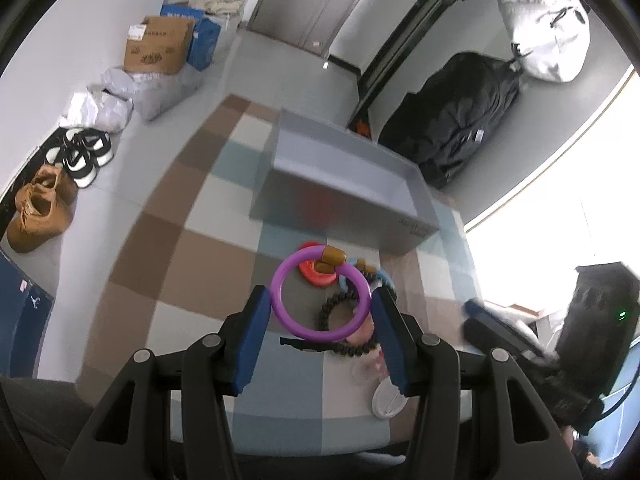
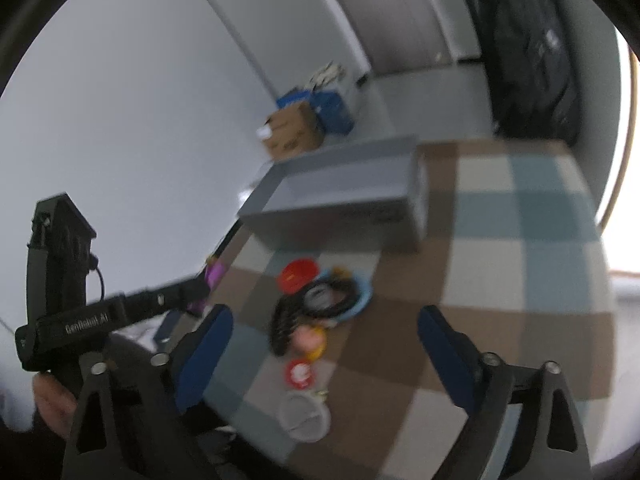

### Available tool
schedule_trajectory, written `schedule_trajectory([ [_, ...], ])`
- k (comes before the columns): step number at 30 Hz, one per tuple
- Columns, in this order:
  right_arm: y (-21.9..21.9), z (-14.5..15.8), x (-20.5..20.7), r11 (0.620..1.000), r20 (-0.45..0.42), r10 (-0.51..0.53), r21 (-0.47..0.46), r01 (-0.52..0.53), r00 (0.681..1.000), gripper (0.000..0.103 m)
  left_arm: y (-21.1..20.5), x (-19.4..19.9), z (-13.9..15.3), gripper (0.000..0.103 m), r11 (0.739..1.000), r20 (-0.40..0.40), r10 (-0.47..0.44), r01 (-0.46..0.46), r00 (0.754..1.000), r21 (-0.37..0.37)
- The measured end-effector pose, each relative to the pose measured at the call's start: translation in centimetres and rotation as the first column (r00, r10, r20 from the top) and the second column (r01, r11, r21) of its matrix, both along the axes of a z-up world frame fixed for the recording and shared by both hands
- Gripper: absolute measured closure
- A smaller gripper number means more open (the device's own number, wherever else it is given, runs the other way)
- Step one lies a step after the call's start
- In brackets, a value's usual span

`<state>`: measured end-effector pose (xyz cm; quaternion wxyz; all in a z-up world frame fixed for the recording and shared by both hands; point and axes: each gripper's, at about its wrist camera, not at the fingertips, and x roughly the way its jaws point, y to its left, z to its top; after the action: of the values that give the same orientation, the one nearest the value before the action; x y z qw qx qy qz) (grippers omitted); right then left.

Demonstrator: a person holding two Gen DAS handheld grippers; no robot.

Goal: Organize jewelry
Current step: 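Lower the left gripper and grasp the purple ring with black bracelet, then carry the purple ring into the grey box with the left gripper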

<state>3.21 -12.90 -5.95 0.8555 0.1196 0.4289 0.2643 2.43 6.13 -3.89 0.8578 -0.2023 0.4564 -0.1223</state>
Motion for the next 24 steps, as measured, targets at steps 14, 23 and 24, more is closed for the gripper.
schedule_trajectory([
  [14,5.3,-2.2,0.5,0.992,-0.114,0.05,-0.109,-0.063,0.992,0.055,2.6,0.2,1.0,0.056,0.994,0.043,0.046,-0.041,0.998,-0.101],
  [23,7.5,-2.3,1.1,0.959,-0.084,0.037,-0.278,-0.059,0.996,0.093,2.4,0.1,1.3,0.056,0.995,0.053,0.029,-0.024,0.998,-0.094],
  [24,7.5,-2.2,1.0,0.958,-0.079,0.04,-0.279,-0.061,0.996,0.094,2.5,0.1,1.3,0.056,0.995,0.051,0.031,-0.026,0.998,-0.097],
])
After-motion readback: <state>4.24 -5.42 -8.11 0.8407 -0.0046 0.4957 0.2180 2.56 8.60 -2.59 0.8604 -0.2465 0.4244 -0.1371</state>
